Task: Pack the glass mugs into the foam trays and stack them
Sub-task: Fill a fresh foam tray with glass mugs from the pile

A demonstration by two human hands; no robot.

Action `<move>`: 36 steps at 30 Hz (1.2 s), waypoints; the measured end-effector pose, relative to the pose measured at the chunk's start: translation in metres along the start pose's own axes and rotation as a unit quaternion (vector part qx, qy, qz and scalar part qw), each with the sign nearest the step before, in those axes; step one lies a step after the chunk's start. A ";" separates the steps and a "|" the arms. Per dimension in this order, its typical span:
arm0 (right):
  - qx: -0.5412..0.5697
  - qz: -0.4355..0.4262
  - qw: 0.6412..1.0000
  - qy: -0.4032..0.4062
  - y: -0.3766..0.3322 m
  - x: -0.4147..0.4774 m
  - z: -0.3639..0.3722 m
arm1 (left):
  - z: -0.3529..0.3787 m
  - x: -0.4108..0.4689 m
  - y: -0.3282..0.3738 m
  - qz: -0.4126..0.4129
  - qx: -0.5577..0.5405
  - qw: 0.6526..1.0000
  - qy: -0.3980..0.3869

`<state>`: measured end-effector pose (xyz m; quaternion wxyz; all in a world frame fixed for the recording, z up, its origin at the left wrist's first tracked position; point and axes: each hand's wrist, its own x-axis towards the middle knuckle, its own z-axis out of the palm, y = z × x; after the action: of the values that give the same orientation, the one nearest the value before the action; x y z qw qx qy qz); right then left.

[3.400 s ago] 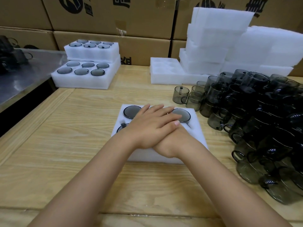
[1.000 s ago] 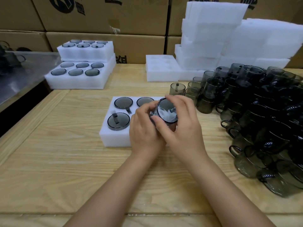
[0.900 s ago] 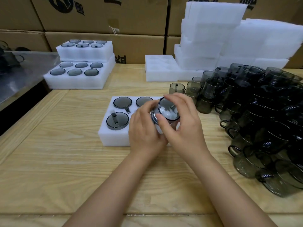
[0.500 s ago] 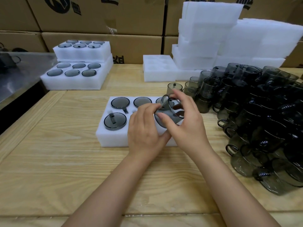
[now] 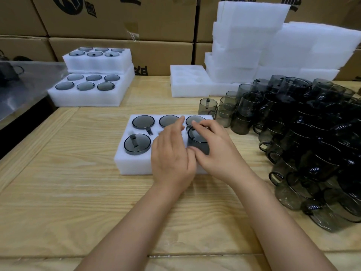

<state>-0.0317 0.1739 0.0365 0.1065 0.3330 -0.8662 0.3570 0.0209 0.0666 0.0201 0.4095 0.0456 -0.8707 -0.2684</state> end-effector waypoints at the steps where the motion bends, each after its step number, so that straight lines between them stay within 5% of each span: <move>1: -0.010 0.005 1.000 -0.003 -0.001 0.001 0.002 | 0.000 0.000 0.000 0.008 0.011 1.000 -0.006; 9: -0.029 -0.001 0.999 -0.028 0.000 0.002 -0.001 | -0.001 0.001 0.000 0.048 0.021 0.997 -0.062; 16: 0.059 0.044 0.997 0.026 -0.004 0.026 -0.012 | -0.009 0.029 0.018 -0.046 -0.146 0.985 -0.076; 19: -0.032 0.065 0.995 -0.072 -0.001 0.043 -0.009 | -0.002 0.050 0.022 -0.076 -0.208 0.959 -0.179; 23: -0.209 0.110 0.937 -0.258 0.011 0.038 -0.011 | 0.015 0.051 0.012 -0.043 -0.040 0.915 -0.399; 29: -0.281 0.130 0.901 -0.305 0.015 0.042 -0.004 | 0.020 0.053 0.000 -0.048 0.043 0.899 -0.433; 33: -0.192 0.116 0.938 -0.265 0.022 0.039 -0.001 | 0.019 0.044 0.000 -0.042 0.067 0.911 -0.404; 36: -0.026 0.055 0.986 -0.156 0.027 0.034 0.005 | 0.018 0.041 0.002 -0.039 0.071 0.917 -0.390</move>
<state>-0.0748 0.1679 0.0321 -0.0414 0.3338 -0.8980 0.2837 -0.0197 0.0637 0.0398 0.0219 0.0002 -0.9757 -0.2181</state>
